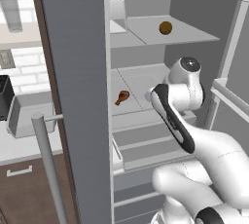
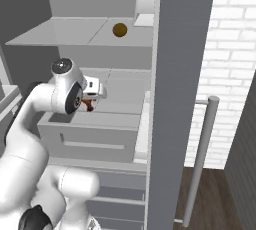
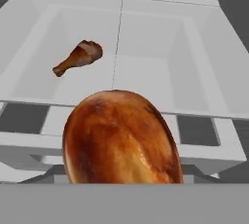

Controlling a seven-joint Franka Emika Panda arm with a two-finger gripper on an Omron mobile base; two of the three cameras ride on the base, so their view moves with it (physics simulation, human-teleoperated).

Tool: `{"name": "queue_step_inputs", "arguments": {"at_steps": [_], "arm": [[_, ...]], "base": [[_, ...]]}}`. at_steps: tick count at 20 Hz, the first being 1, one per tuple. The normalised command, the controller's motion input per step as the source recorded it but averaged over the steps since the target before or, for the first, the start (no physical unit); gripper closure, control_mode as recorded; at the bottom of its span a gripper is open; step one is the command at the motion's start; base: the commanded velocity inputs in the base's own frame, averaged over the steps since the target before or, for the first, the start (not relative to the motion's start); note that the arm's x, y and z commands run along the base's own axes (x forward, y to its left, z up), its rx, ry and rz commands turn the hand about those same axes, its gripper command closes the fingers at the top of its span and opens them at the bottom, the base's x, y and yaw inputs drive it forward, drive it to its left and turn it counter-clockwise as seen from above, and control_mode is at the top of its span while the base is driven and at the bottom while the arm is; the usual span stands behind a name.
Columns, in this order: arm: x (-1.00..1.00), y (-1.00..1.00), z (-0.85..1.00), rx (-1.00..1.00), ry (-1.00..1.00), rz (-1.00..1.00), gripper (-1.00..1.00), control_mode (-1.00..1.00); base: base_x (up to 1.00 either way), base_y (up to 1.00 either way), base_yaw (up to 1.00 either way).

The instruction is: Place one avocado and one chicken drumstick in each tupperware on the nearby counter, to pack two identical lunches.

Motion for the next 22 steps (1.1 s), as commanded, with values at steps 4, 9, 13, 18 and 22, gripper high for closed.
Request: {"name": "queue_step_inputs", "arguments": {"at_steps": [4,9,13,18,22], "arm": [[-1.0,0.0,0.24,0.08,0.03,0.0,1.0,-1.0],[-1.0,0.01,0.0,0.0,0.0,0.0,1.0,-1.0],[-0.95,0.03,0.0,-0.06,0.01,0.0,1.0,-1.0],[-0.78,0.0,0.0,-0.17,0.01,0.03,1.0,-1.0],[-0.87,0.0,-0.04,-0.06,-0.05,0.03,1.0,-1.0]], "base": [[0.0,0.0,0.0],[0.0,0.0,0.0],[0.0,0.0,0.0],[0.0,0.0,0.0],[0.0,0.0,0.0]]}}
